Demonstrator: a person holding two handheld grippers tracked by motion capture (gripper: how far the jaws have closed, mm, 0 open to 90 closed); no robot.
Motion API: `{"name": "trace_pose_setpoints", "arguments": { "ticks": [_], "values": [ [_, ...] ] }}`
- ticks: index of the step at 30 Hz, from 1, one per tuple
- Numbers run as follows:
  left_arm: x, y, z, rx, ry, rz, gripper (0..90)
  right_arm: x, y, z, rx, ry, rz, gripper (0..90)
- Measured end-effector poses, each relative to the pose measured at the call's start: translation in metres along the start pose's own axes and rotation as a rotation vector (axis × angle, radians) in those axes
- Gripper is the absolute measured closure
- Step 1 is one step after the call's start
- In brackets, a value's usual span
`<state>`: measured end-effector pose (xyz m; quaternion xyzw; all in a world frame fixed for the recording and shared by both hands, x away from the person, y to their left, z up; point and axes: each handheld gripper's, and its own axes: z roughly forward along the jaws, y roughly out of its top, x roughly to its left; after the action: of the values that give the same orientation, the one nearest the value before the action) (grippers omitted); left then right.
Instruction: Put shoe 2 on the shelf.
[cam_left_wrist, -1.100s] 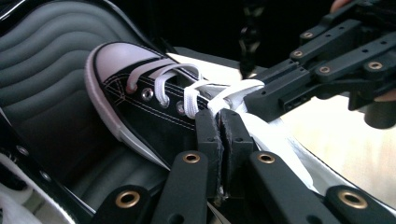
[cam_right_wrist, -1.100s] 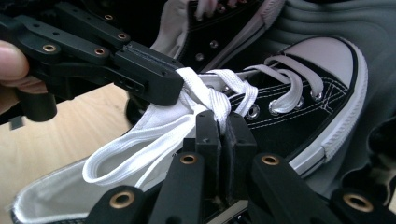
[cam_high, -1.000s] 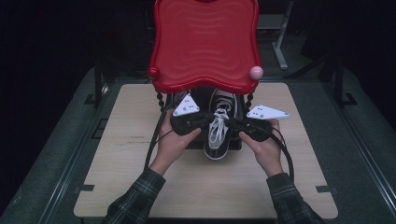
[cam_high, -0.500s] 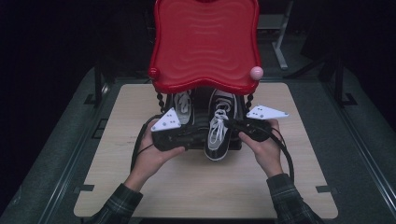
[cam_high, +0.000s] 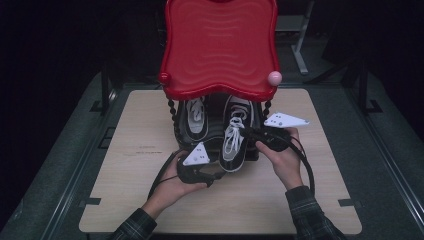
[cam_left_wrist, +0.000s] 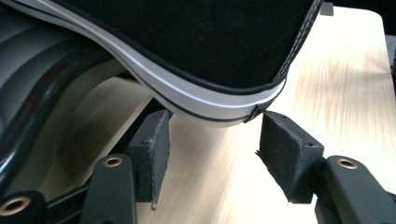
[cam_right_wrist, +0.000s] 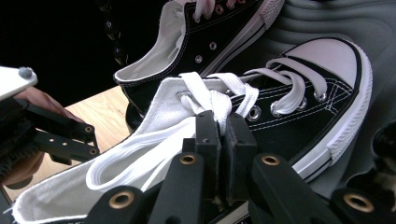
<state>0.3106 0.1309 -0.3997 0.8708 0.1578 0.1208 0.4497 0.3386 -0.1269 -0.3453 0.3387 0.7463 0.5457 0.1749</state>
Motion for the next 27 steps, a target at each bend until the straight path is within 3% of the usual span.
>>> {"name": "trace_pose_setpoints", "arguments": {
  "ticks": [5,8,9,15,20,27],
  "values": [
    [-0.002,0.001,0.001,0.0,0.001,0.023,43.3,-0.001,0.0,-0.001,0.0,-0.002,-0.003,84.9],
    [-0.002,0.001,0.002,-0.002,-0.001,0.016,43.5,-0.001,-0.001,-0.003,-0.009,0.006,0.006,77.3],
    [-0.002,0.001,0.002,-0.002,-0.001,0.016,43.5,0.002,0.001,-0.009,-0.016,-0.002,-0.012,70.0],
    [-0.002,0.001,0.002,-0.002,-0.001,0.014,43.7,0.008,-0.008,-0.029,-0.005,-0.006,-0.041,60.8],
    [-0.002,0.002,0.001,-0.008,0.0,0.015,43.9,0.011,-0.037,-0.047,0.069,-0.023,-0.069,53.9],
    [-0.003,0.002,0.001,-0.008,-0.002,0.009,44.1,0.022,-0.075,-0.037,0.187,0.011,-0.079,51.7]
  ]
}}
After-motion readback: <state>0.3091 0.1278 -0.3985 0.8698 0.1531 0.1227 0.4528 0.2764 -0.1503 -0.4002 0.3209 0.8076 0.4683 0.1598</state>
